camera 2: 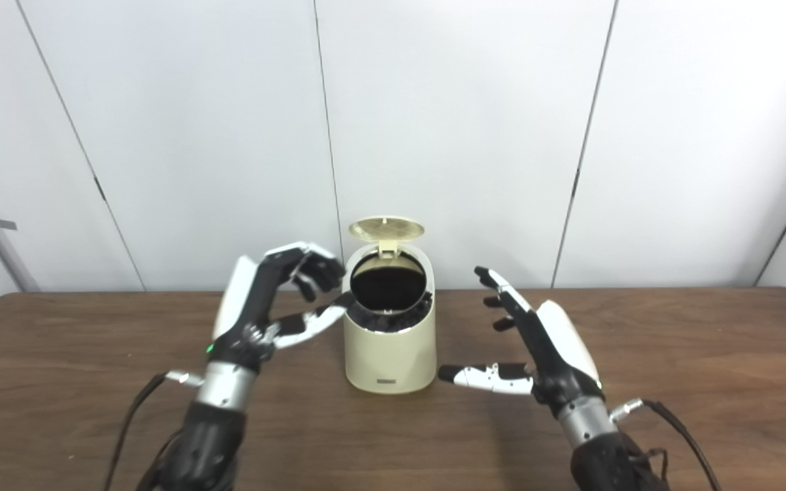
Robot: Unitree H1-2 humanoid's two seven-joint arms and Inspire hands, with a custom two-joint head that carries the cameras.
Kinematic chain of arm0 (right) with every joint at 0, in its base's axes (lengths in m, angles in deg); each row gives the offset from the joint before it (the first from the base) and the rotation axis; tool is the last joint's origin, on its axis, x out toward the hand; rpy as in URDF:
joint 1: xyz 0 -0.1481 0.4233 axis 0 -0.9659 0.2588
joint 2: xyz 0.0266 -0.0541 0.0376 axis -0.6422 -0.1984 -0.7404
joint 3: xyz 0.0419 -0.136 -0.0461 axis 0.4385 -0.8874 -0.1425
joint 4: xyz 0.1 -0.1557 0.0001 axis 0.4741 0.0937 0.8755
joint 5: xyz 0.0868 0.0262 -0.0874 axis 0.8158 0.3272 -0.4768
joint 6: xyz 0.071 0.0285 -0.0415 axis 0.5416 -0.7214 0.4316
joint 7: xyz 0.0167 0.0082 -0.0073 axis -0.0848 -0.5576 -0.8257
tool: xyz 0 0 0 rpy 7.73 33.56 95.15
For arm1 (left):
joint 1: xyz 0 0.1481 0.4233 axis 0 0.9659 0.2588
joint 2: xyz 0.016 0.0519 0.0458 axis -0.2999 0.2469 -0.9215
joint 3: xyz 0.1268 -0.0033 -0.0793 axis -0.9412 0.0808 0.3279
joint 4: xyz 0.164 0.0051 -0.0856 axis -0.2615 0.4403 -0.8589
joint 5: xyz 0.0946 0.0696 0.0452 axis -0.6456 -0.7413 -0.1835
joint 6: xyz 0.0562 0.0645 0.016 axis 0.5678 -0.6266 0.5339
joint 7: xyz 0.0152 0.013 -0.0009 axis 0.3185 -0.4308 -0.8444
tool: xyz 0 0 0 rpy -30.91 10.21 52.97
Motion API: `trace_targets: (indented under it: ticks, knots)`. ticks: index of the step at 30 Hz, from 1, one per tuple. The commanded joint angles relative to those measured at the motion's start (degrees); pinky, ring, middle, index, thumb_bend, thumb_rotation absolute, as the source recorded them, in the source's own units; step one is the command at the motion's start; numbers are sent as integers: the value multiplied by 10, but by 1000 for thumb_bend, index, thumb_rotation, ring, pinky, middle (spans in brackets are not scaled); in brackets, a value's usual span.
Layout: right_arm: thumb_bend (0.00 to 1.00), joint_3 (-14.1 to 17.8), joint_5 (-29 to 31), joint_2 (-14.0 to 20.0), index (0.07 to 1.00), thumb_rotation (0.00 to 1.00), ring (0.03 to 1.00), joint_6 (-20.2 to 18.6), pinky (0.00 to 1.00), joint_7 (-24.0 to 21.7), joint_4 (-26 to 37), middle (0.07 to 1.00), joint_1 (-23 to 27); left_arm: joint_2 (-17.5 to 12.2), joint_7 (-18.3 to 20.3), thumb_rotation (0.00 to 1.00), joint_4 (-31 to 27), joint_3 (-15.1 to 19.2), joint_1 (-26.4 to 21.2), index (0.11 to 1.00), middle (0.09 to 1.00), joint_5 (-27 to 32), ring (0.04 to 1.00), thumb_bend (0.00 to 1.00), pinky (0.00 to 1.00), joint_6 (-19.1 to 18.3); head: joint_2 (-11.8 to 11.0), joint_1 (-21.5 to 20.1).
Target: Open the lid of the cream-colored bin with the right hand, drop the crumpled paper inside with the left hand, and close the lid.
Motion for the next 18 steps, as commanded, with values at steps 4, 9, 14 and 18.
trace_targets:
  ticks: [4, 9, 14, 18]
  knots:
    - [790, 8, 20, 12, 913, 422, 837, 36, 678, 3, 0, 914, 38, -14, 16, 81, -42, 38, 24, 602, 665, 36, 571, 571, 459, 21, -2, 2]
    - [770, 7, 37, 13, 905, 399, 848, 52, 728, 1, -7, 917, 64, -18, 29, 83, -48, 53, 61, 715, 700, 46, 646, 649, 535, 15, -4, 4]
    - [766, -2, 26, 16, 897, 432, 859, 40, 750, -7, -4, 912, 93, -18, 40, 86, -37, 57, 82, 728, 712, 48, 676, 660, 558, 16, -4, 5]
    - [755, -11, 18, 23, 899, 442, 859, 37, 739, -20, -10, 903, 122, -18, 45, 63, -21, 56, 95, 741, 723, 48, 692, 651, 569, 22, -5, 7]
